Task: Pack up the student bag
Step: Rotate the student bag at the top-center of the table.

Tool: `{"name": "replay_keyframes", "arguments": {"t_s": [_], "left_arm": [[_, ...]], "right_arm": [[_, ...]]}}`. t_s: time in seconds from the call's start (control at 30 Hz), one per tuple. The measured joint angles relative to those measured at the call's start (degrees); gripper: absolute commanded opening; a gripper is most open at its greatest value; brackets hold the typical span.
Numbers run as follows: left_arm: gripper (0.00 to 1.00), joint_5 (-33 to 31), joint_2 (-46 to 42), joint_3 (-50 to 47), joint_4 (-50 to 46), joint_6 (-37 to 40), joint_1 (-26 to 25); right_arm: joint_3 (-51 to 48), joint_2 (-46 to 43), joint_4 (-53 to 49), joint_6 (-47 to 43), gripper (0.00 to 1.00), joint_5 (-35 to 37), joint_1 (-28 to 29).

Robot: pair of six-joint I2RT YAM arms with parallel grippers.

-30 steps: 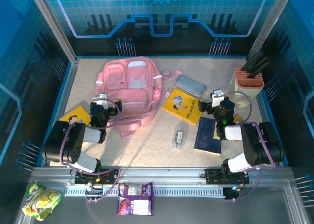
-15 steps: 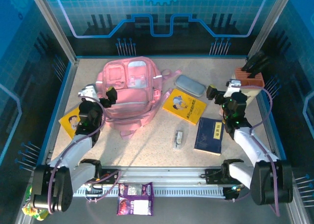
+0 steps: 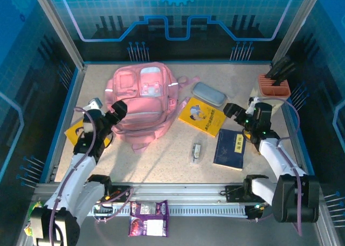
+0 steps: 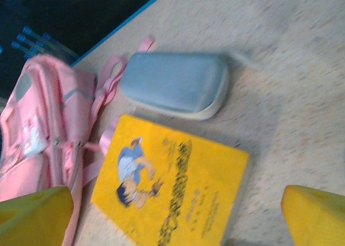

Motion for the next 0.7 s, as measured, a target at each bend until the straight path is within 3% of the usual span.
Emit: {"name": "replay_keyframes", "arguments": {"t_s": [0.1, 0.23, 0.33, 0.43, 0.7], "left_arm": [[0.99, 2.75, -1.33, 0.09, -8.09, -5.64, -3.26], [0.99, 2.54, -5.35, -0.09, -18.25, -11.21, -11.93], [0.99, 2.4, -7.06, -0.24, -22.71, -14.45, -14.86], [0.99, 2.34, -6.05, -1.09, -23.85, -17.44, -15.91], [0.99, 2.27, 3.15, -1.86, -20.22, -23.21, -21.44]], "right_arm": [[2.73, 1.51, -3.76, -0.2, 1.0, 0.13, 7.15], [7.93, 6.23, -8.07, -0.85, 1.0, 0.81, 17.35], [11.23, 10.93, -9.66, -0.59, 1.0, 0.68, 22.56], [14.05, 16.5, -10.01, 0.22, 1.0, 0.52, 26.53], [24.04, 32.7, -8.0, 3.74, 0.85, -1.46, 31.61]]}}
